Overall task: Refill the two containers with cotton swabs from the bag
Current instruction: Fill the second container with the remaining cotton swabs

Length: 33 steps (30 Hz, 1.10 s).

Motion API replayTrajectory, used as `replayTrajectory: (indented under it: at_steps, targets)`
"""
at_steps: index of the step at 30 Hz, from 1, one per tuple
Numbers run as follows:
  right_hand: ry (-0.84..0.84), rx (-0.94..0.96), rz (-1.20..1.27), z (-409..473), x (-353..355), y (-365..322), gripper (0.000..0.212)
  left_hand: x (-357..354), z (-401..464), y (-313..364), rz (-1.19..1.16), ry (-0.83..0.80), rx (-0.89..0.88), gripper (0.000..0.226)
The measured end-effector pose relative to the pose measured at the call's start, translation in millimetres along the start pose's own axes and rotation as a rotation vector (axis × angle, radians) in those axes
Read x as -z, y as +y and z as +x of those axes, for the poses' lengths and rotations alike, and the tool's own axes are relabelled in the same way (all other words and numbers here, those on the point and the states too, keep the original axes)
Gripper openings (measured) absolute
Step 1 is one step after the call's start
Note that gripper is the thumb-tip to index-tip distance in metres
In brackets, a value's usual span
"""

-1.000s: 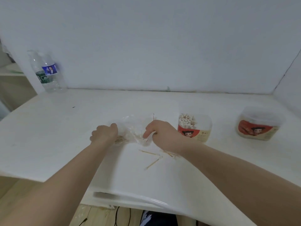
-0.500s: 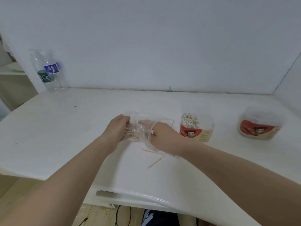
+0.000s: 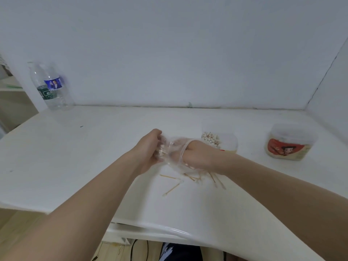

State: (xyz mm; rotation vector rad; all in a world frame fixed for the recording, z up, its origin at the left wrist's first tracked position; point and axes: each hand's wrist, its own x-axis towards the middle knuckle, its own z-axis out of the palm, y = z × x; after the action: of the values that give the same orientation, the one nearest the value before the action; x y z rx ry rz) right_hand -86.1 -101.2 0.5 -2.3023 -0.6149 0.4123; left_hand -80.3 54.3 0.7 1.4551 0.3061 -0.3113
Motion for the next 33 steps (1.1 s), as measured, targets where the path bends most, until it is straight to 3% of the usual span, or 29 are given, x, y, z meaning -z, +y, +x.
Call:
replayTrajectory:
  at_steps: [3, 6, 11, 14, 17, 20, 23, 27, 31, 33]
  targets:
    - [0.039, -0.061, 0.188, -5.4, 10.0, 11.2, 0.024, -8.0, -3.7, 6.1, -0.036, -0.051, 0.051, 0.023]
    - [-0.074, -0.154, 0.694, -18.0, 16.6, 20.4, 0.007, -12.7, -6.6, 14.5, -0.068, -0.033, 0.045, 0.022]
    - [-0.161, -0.153, 1.414, -35.4, 20.3, 22.6, 0.016, -18.5, -5.9, 18.2, -0.179, -0.027, 0.034, 0.03]
    - [-0.075, -0.196, 1.528, -36.3, 12.6, 31.4, 0.015, -22.8, -3.4, 14.4, -0.164, -0.003, -0.013, 0.03]
    - [-0.134, -0.163, 1.637, -36.3, 8.9, 33.4, 0.023, -26.4, -0.7, 11.7, 0.055, 0.006, -0.102, 0.024]
    - [-0.189, -0.2, 1.764, -35.5, 7.5, 33.6, 0.016, -26.9, 2.2, 13.5, 0.284, 0.06, -0.207, 0.011]
    - [-0.153, -0.22, 1.804, -32.4, 5.2, 33.0, 0.021, -26.5, 3.9, 16.2, 0.452, 0.139, -0.316, 0.016]
    - [-0.195, -0.191, 1.738, -38.0, 6.9, 30.6, 0.026, -28.2, 2.8, 16.7, 0.556, 0.245, -0.371, 0.023]
    - [-0.25, -0.203, 1.853, -44.4, 5.4, 21.9, 0.012, -31.4, 2.3, 15.9, 0.483, 0.117, -0.365, 0.017]
    - [-0.18, -0.253, 1.783, -38.5, 1.5, 24.6, 0.009, -33.2, 0.9, 15.3, 0.485, 0.104, -0.408, 0.018]
